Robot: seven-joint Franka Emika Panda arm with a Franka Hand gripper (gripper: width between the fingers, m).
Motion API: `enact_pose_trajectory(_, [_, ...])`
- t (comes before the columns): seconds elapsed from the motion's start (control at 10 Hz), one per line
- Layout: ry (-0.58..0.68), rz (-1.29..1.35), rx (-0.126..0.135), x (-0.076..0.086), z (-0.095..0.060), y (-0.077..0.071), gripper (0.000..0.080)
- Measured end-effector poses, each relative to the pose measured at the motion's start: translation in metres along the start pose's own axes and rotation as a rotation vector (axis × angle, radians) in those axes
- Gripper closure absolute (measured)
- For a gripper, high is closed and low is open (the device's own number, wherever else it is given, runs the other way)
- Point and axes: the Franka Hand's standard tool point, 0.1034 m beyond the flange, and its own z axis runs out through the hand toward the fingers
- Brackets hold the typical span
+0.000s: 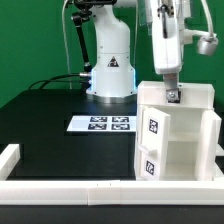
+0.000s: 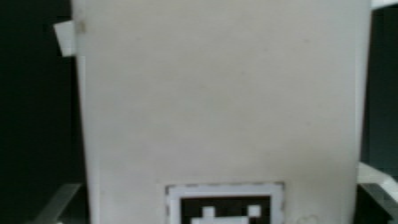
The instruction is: Assemble cabinet
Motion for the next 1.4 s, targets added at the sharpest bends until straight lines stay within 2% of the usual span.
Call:
enact_pose_trajectory(0.3, [-0.043, 0.165, 0.004, -0.009, 0.002, 0.002, 0.0247])
enact_pose_trajectory(0.5, [-0.061, 0.184, 0.001, -0.010, 0.002, 0.002, 0.0250])
enact_pose_trajectory(0.6, [-0.067, 0.174, 0.000, -0.012, 0.001, 0.003, 0.0172])
enact_pose_trajectory(0.7, [-0.077, 0.153, 0.004, -0.012, -0.003, 0.003, 0.0058])
enact_pose_trajectory(0.8, [-0.083, 0.148, 0.007, -0.013, -0.008, 0.005, 0.0058])
enact_pose_trajectory(0.9, [-0.087, 0.136, 0.012, -0.015, -0.012, 0.006, 0.0012])
enact_pose_trajectory(1.2, [-0.122, 0.109, 0.038, -0.020, -0.031, 0.000, 0.0003])
enact_pose_trajectory(1.4, [-0.118, 0.085, 0.033, -0.020, -0.028, 0.002, 0.0002])
